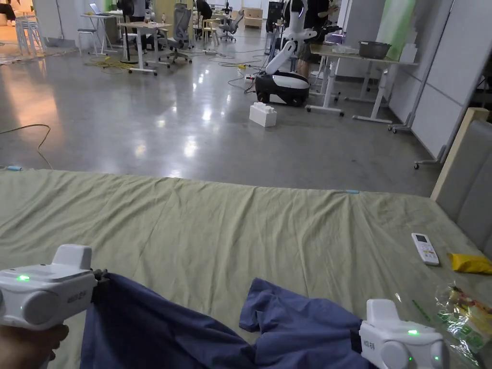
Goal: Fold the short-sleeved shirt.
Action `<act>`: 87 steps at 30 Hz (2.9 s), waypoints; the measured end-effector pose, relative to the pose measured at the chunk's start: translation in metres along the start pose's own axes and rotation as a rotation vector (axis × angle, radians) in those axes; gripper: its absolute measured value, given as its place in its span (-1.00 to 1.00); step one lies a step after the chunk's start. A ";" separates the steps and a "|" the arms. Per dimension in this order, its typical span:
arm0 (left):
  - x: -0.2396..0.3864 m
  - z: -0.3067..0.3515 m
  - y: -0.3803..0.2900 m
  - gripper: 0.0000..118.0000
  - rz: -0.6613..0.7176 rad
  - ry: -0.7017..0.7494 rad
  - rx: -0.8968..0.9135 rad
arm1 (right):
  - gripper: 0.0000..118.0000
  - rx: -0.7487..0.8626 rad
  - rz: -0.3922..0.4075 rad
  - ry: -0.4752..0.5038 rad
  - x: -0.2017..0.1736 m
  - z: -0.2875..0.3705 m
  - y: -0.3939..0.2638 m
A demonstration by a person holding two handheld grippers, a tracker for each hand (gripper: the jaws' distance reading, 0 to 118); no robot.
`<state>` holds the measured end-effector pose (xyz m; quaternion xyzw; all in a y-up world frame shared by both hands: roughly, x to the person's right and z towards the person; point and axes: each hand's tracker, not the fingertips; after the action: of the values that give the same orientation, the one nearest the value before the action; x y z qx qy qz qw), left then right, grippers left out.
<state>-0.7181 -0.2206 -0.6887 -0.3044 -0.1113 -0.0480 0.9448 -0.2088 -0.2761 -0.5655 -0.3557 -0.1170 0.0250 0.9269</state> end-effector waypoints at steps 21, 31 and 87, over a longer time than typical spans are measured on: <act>-0.048 0.197 0.107 -0.92 0.078 0.091 0.312 | -0.92 0.463 -0.024 -0.031 0.034 0.214 0.130; -0.060 0.214 0.185 -0.92 0.078 0.125 0.378 | -0.92 0.593 -0.001 -0.076 0.026 0.249 0.216; -0.041 0.224 -0.202 -0.92 0.094 0.134 0.054 | -0.91 0.298 0.066 -0.118 -0.009 0.232 -0.135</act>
<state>-0.8304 -0.2524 -0.4078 -0.2798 -0.0345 -0.0208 0.9592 -0.2774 -0.2262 -0.3105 -0.2157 -0.1544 0.0932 0.9597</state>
